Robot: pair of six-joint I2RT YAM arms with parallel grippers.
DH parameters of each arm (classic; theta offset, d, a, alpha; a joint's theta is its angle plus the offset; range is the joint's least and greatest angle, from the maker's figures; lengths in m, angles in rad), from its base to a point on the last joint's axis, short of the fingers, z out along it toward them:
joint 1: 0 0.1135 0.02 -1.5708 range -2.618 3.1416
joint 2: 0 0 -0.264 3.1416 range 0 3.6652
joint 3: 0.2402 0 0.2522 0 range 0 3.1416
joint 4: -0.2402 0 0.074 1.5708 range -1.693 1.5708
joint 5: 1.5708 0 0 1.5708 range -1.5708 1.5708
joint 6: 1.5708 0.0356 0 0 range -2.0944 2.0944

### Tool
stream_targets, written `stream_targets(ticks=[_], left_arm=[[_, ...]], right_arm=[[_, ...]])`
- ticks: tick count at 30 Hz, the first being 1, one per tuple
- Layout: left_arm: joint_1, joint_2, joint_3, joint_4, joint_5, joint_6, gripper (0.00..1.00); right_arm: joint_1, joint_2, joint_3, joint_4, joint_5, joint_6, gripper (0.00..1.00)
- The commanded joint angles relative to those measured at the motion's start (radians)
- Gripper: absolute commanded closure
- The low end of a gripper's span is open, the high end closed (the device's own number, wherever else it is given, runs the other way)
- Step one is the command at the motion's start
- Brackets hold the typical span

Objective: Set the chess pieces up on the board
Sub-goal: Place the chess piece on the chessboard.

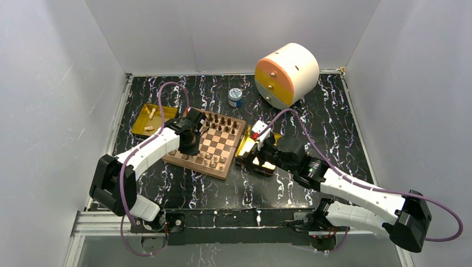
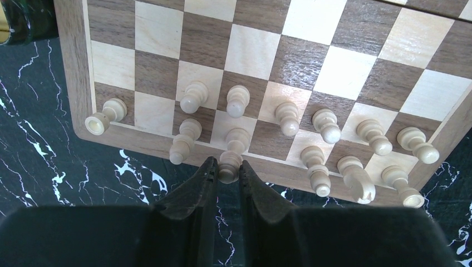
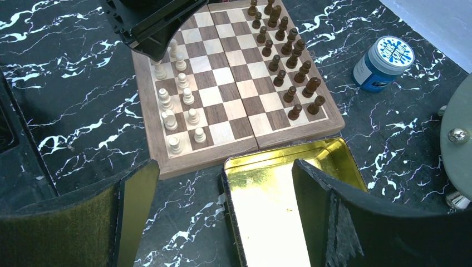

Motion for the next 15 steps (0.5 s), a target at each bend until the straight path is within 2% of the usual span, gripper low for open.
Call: stream_targets(ticks=[1, 15], left_arm=[[-0.008, -0.005, 0.036, -0.046, 0.002, 0.008, 0.88], [-0.008, -0.008, 0.023, -0.013, -0.045, 0.008, 0.9]], right_arm=[[0.005, -0.024, 0.002, 0.026, 0.014, 0.013, 0.01], [0.005, -0.044, 0.001, 0.012, 0.015, 0.019, 0.01]])
